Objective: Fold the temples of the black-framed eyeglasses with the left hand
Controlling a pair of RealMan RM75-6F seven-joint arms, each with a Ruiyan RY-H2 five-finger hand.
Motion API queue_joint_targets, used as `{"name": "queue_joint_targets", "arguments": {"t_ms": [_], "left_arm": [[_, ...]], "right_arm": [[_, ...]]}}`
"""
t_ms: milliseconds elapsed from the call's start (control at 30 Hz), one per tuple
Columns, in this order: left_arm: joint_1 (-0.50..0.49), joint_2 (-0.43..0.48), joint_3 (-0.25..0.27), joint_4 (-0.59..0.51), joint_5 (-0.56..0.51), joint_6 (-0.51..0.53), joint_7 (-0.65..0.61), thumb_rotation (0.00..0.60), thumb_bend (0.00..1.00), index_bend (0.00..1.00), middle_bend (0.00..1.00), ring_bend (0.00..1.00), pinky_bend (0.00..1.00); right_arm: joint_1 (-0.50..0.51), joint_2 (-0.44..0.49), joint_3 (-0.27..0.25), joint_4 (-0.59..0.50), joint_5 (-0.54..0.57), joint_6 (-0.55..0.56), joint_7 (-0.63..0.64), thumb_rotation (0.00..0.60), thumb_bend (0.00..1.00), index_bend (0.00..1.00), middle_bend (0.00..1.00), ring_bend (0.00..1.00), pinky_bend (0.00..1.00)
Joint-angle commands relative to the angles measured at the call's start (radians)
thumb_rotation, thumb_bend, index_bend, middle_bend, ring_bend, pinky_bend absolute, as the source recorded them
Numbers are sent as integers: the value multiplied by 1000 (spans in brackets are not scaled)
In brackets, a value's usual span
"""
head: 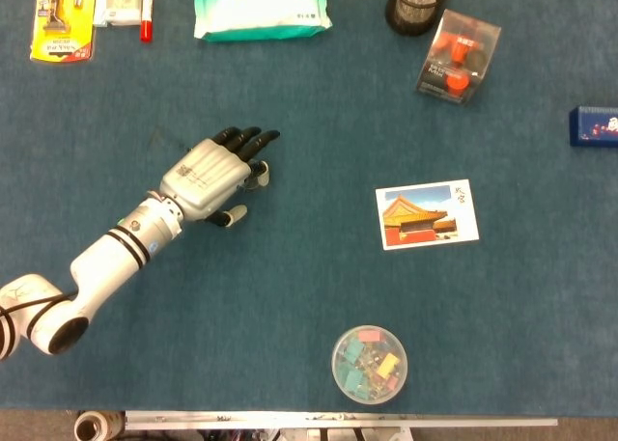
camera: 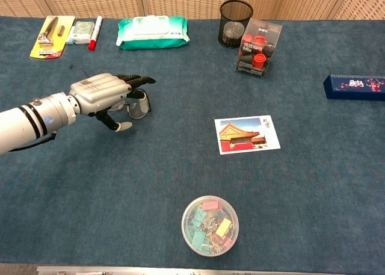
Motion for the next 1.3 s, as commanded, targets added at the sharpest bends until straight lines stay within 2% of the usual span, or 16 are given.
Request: {"name": "queue_joint_targets", "arguments": {"t_ms": [33,467,800,1033,1300], "left_arm": [[4,14,2,-16,-15,5,21,600,325,339,14,0,103],[40,97,6,-117,-52,69,108,600,325,345,14,0,103],[121,181,2,-211,-54,226,174,600,325,345,38,10,106],[165,167,-28,-188,-20,356,149,600,324,346,69,35,108],[188,157,-52,-161,-7,417,97,600,325,334,71,36,108]], "right_arm": [[0,0,0,0,-3,1,3,600,604,577,517,420,657],[11,-7,4,-9,-17,-2,6,600,604,577,517,420,657],[17,-8,10,-15,-26,4,10,600,605,577,516,420,657],[19,-9,10,-15,-23,2,5,600,604,577,516,420,656],[21,-9,14,-16,-22,5,7,600,605,577,516,420,657]]}}
